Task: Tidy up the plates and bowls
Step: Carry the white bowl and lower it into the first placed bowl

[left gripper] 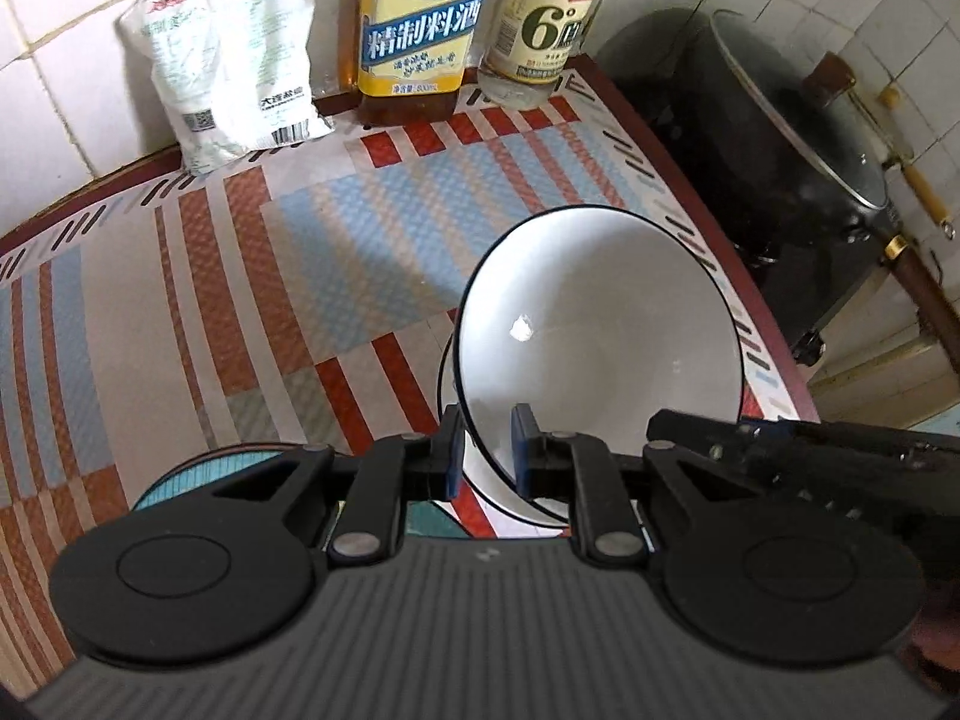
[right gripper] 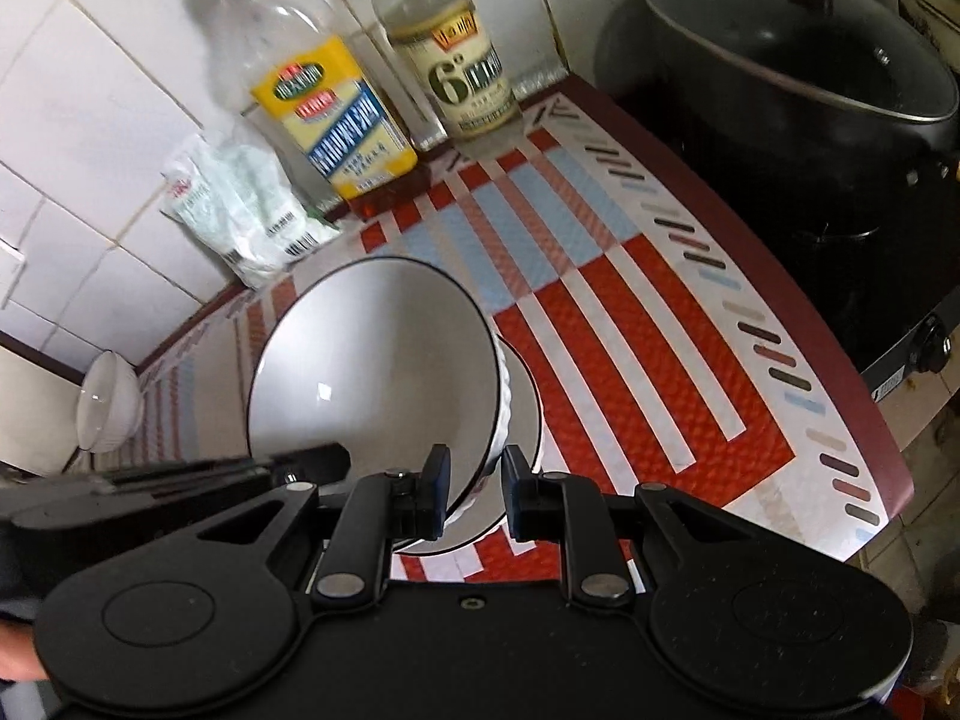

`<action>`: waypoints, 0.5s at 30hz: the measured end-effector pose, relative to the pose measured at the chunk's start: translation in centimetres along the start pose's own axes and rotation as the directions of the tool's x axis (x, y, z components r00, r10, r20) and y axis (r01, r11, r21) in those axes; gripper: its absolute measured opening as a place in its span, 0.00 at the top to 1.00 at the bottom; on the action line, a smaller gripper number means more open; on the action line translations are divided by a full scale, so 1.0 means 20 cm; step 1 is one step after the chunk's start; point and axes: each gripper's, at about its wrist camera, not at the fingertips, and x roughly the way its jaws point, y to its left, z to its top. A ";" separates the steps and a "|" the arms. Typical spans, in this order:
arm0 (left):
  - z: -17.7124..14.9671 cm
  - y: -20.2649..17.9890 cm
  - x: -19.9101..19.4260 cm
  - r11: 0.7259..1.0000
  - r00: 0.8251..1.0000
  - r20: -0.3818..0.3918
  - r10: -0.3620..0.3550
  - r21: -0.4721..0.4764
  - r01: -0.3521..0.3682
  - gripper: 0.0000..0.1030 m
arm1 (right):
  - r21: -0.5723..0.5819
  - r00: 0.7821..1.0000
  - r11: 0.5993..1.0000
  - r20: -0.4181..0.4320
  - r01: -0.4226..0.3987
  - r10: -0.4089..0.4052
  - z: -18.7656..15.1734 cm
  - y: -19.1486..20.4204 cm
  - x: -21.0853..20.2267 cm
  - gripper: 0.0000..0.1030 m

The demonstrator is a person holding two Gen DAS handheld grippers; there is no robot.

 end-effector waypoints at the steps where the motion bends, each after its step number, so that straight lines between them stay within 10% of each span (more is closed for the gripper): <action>1: 0.01 0.00 0.01 1.000 1.000 -0.005 -0.008 0.001 0.008 0.86 | -0.014 1.000 1.000 -0.008 0.012 -0.013 0.00 0.01 0.01 0.78; 15: 0.01 0.00 0.08 0.999 0.998 -0.062 -0.017 0.027 0.018 0.85 | -0.087 0.994 0.990 -0.012 0.108 -0.110 0.02 0.05 0.06 0.79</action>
